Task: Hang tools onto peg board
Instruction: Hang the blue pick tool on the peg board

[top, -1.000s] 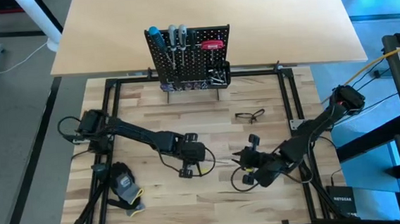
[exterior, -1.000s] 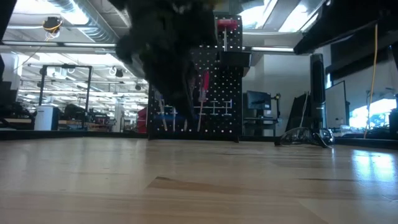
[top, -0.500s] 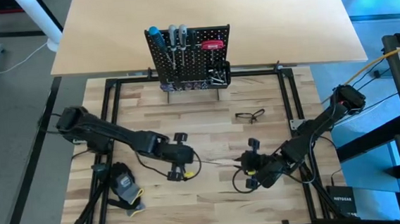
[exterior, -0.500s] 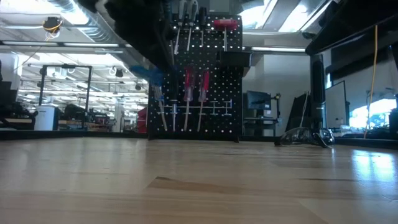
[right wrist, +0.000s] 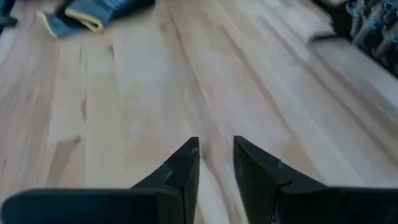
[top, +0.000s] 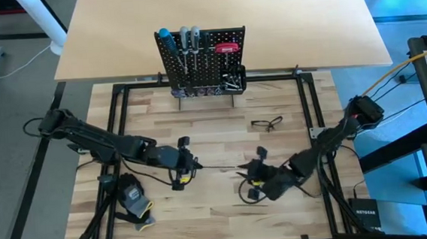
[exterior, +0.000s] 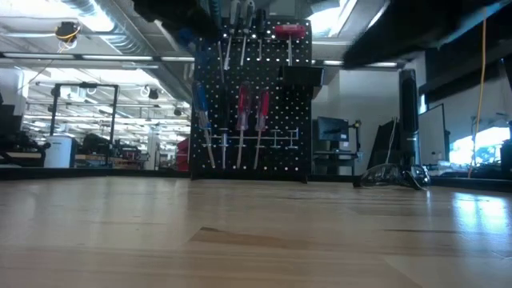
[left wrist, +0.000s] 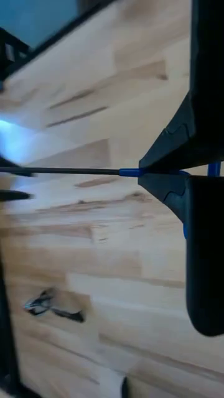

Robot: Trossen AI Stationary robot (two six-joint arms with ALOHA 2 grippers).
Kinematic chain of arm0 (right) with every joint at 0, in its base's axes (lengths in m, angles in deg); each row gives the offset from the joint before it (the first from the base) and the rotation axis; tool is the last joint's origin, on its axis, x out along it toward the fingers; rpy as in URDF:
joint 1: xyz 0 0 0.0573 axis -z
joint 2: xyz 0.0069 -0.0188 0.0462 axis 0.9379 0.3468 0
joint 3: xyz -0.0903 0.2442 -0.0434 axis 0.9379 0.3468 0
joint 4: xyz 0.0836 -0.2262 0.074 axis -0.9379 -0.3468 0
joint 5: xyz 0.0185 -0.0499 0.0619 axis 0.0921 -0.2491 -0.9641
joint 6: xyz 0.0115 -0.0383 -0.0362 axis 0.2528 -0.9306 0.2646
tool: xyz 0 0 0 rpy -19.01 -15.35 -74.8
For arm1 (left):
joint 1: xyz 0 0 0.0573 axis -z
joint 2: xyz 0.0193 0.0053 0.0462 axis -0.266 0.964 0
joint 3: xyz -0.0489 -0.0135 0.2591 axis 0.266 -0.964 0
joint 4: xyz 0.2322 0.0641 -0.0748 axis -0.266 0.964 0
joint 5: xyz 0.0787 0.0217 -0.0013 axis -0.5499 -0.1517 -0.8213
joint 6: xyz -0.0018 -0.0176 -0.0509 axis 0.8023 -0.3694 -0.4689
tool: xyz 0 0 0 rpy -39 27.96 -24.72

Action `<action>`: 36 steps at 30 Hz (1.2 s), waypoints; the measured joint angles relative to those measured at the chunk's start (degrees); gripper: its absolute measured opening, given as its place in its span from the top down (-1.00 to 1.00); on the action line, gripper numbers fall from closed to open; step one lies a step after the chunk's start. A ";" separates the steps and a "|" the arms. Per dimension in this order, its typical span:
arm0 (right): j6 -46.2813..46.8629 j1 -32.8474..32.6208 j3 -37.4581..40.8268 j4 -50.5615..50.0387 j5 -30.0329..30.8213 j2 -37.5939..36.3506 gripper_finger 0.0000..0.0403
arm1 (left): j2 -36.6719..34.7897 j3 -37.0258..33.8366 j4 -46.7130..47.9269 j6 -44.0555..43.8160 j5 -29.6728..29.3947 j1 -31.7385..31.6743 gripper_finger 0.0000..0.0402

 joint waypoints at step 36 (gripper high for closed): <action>-41.61 12.95 0.00 48.98 -27.02 3.39 0.40 | -2.28 -3.53 -21.92 3.05 8.24 -0.46 1.00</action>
